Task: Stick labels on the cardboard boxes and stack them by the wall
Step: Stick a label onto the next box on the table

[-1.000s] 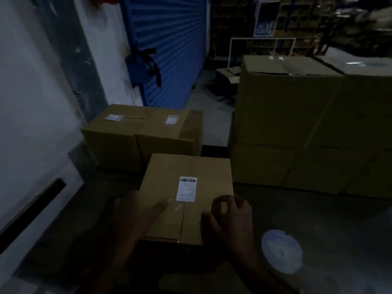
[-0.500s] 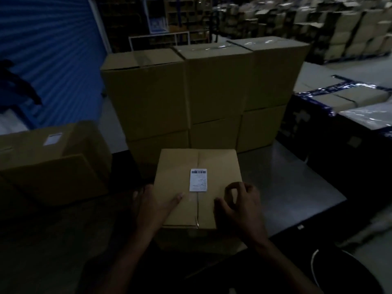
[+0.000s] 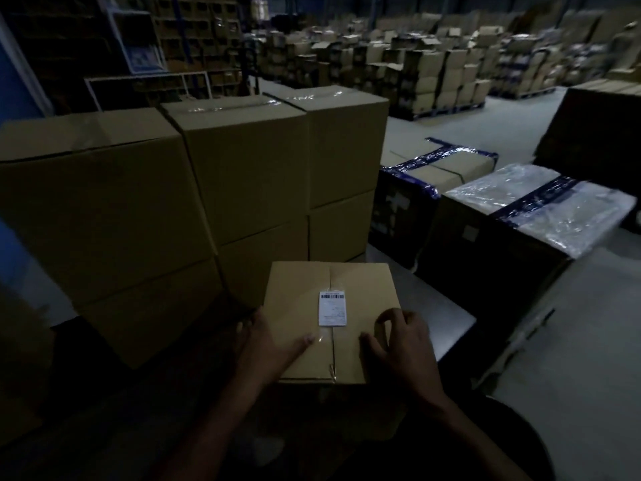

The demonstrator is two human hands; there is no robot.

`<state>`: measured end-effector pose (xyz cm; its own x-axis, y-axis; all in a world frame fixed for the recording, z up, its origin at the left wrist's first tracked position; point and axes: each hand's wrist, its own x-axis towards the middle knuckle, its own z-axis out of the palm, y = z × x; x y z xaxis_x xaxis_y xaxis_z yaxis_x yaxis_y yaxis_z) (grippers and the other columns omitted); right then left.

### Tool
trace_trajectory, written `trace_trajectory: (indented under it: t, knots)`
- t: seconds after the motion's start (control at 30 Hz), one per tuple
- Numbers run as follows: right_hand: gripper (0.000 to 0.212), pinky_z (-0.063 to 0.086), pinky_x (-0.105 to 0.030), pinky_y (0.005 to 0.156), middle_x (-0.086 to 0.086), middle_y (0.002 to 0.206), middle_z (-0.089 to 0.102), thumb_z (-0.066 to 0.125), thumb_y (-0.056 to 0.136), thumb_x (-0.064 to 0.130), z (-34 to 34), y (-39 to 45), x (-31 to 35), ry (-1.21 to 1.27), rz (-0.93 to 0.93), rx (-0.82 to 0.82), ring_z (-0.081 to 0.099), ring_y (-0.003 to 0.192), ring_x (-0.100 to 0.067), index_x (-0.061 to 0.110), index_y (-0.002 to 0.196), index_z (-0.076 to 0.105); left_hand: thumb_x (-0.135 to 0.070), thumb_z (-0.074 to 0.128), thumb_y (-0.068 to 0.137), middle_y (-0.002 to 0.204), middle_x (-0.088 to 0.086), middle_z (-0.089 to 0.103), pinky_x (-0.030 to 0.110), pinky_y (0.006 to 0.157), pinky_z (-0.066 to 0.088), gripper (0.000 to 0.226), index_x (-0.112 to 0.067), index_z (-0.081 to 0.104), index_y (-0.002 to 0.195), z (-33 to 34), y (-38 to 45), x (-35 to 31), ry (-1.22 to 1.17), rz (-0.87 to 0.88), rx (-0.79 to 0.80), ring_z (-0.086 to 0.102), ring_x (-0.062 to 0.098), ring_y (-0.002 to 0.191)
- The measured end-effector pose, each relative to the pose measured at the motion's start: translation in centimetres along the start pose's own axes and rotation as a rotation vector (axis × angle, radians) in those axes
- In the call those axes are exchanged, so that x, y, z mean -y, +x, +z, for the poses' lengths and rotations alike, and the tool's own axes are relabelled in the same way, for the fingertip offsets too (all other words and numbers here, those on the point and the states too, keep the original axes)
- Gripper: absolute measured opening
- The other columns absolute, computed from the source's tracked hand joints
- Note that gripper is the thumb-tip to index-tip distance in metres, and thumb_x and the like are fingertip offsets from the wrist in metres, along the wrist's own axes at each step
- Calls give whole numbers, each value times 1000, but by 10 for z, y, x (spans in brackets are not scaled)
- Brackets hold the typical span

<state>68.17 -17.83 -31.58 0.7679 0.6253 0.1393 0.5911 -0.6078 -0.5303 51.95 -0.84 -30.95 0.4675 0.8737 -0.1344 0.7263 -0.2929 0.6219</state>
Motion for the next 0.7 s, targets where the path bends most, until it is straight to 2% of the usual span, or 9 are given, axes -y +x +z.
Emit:
trace_trajectory:
  t: [0.2,0.3,0.37,0.47,0.57,0.7]
  knots:
    - [43,46,-38,87,-7,117,46,66,82,54,-6,23,-7,-85,63,-116,42,113,-25,22,107,52,-74,72,68,164,15,17,42,119,14,134,-10,-3,159,15,33,-39,33,37,78,16,31,150]
    - [45,44,-37,88,-4,117,42,59,82,61,-2,26,-11,-168,81,-177,37,113,-22,24,106,48,-86,64,62,165,17,13,49,121,8,142,-7,-4,159,26,48,-57,99,86,77,16,33,151]
    - [43,42,-38,88,-2,116,44,56,83,61,2,27,-13,-241,71,-209,39,111,-21,26,107,49,-97,51,57,164,18,14,53,121,2,146,-7,0,158,35,56,-66,195,130,42,16,34,150]
    - [33,37,-37,81,2,109,51,56,84,55,2,35,-15,-322,-2,-236,45,103,-20,27,102,52,-105,34,49,160,15,24,50,120,12,148,-7,9,157,42,66,-72,290,223,-15,26,32,146]
    - [26,29,-32,83,8,105,49,55,86,52,-1,45,-19,-328,-44,-195,43,100,-13,30,100,51,-106,27,44,158,13,29,47,117,20,149,-9,13,157,44,74,-72,305,286,-5,31,29,143]
    - [31,33,-28,84,4,109,55,62,85,41,1,73,-18,-121,-107,-106,47,103,-16,23,111,58,-105,29,45,158,10,28,45,114,25,146,-11,14,156,47,78,-72,313,340,22,31,26,142]
